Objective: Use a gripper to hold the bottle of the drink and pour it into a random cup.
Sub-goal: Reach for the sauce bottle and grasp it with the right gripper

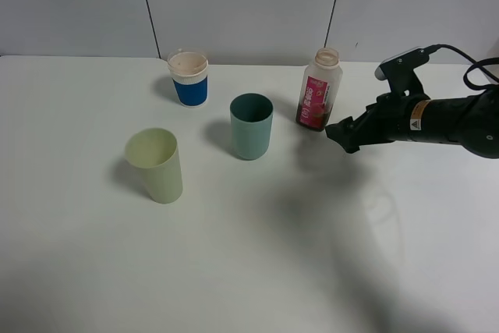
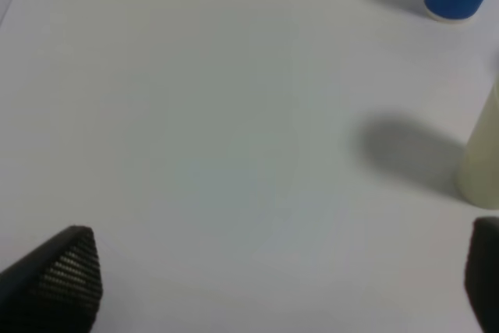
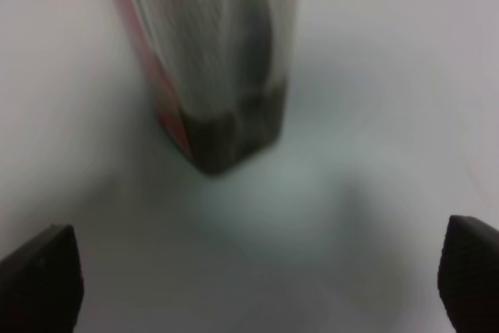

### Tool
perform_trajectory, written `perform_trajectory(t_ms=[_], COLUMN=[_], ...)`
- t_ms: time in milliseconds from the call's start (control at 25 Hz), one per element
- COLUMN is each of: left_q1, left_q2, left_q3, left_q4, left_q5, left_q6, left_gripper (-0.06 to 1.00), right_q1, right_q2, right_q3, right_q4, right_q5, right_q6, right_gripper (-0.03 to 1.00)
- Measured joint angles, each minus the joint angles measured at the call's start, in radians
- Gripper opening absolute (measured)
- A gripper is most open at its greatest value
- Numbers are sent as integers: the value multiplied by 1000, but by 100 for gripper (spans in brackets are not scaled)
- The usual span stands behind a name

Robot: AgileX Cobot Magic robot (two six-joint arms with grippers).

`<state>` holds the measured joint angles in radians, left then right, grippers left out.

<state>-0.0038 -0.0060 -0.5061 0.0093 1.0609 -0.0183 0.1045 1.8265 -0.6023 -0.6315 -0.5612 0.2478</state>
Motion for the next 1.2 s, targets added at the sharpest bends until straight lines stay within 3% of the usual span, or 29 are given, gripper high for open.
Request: perform_trajectory(t_ms=[240, 480, 720, 1200], left_q1=[0, 0, 0, 0], left_q2=[0, 0, 0, 0], left_q3=[0, 0, 0, 0], left_q4=[0, 0, 0, 0], left_q5=[0, 0, 0, 0], left_q6=[0, 0, 0, 0], left_gripper=[93, 93, 93, 93], right_q1=[0, 0, 0, 0], right_q2=[48, 96, 128, 189], right_q3=[-86, -169, -211, -241], right_q4=[-8, -132, -190, -206], right_q5=[-22, -25, -70, -138], right_q6=[-7, -8, -43, -66], right_gripper=[89, 89, 89, 89])
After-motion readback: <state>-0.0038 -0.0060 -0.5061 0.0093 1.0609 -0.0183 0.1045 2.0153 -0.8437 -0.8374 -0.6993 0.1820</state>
